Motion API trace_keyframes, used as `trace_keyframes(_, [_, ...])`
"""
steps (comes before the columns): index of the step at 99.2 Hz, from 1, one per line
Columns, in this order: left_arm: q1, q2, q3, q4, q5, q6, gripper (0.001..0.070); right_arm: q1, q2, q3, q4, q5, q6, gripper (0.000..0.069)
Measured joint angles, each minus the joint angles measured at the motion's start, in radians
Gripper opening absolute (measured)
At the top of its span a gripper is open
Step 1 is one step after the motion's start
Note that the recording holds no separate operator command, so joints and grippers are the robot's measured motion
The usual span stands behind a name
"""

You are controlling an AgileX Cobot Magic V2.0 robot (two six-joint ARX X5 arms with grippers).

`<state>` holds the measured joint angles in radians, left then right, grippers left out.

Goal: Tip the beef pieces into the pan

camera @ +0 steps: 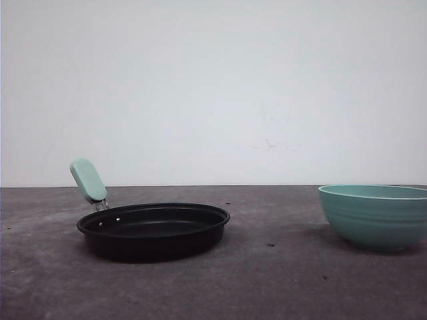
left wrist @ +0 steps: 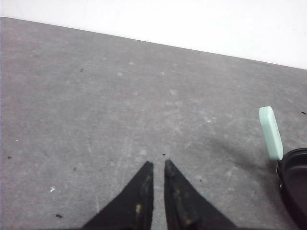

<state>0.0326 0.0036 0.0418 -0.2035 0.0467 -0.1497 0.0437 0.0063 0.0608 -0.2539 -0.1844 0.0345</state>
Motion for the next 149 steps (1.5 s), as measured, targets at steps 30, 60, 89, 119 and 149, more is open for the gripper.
trace_keyframes(30, [0.0,0.0,-0.004,0.02,0.122,-0.217,0.0016,0.0,0.0,0.0,0.069,-0.025,0.181,0.0004])
trace_keyframes(60, [0.0,0.002,0.033,-0.045,0.285,-0.439,0.0016,0.0,0.0,0.05,0.085,-0.054,0.419,0.0004])
trace_keyframes(89, [-0.001,0.117,0.273,-0.134,0.249,-0.418,0.0016,0.0,0.034,0.296,0.062,-0.059,0.404,0.0004])
trace_keyframes(119, [-0.001,0.515,0.679,-0.183,0.283,-0.302,0.0016,0.0,0.33,0.686,-0.095,-0.053,0.282,0.0004])
trace_keyframes(149, [-0.026,0.858,1.23,-0.314,0.317,-0.2,0.0021,0.0,0.591,1.051,-0.143,-0.057,0.238,0.0004])
